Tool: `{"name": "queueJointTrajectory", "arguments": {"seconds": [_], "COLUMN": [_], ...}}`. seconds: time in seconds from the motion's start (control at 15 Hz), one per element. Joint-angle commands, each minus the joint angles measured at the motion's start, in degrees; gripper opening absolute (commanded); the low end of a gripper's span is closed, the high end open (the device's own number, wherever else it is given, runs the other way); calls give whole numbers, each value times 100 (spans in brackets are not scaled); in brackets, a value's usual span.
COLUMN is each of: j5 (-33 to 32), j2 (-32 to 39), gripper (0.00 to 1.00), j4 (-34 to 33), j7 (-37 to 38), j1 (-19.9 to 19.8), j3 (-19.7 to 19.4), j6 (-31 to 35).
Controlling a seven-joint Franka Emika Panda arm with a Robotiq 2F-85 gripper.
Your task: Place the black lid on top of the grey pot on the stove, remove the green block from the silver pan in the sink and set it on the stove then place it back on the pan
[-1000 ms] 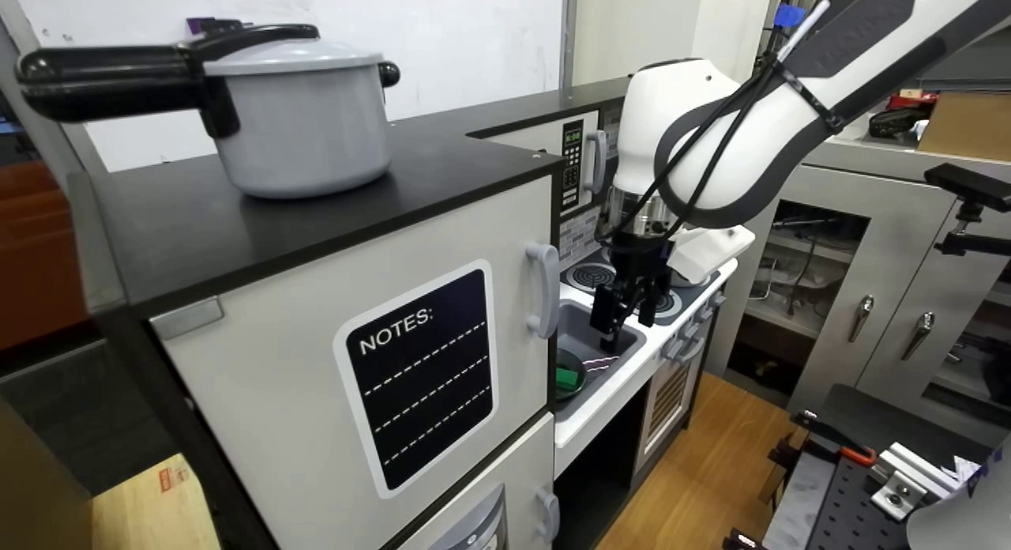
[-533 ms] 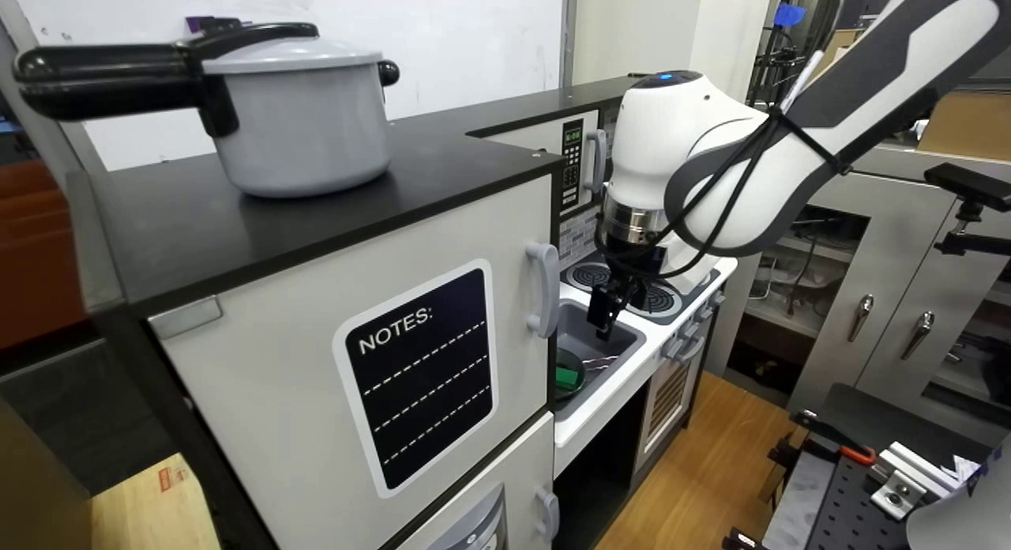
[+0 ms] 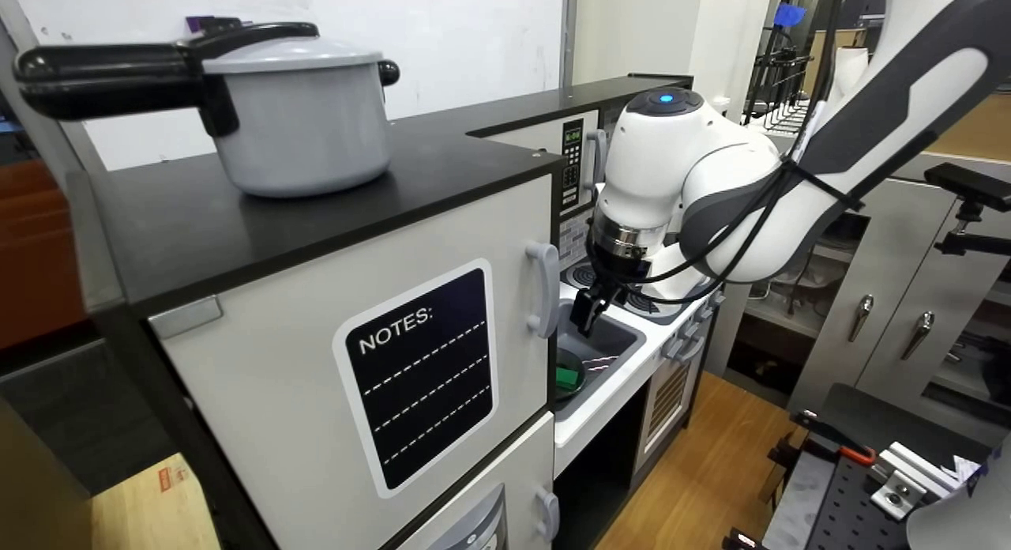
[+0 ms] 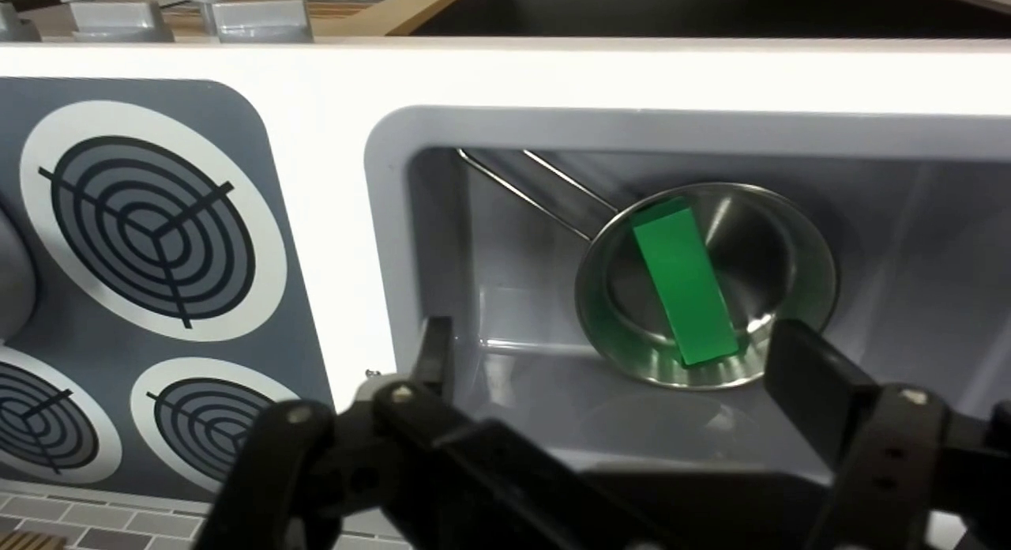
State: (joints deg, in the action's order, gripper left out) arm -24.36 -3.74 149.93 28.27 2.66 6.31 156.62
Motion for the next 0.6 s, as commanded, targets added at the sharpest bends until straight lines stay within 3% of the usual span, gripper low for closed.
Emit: {"name": "queueJointTrajectory", "arguments": {"seconds": [0.0, 0.53], "j5": [0, 6], "j2": [0, 164], "gripper": [100, 100], "j4": [0, -82], "j7": [0, -180], "j1": [-2, -17], "j3": [0, -38], "j6": [2, 200]}}
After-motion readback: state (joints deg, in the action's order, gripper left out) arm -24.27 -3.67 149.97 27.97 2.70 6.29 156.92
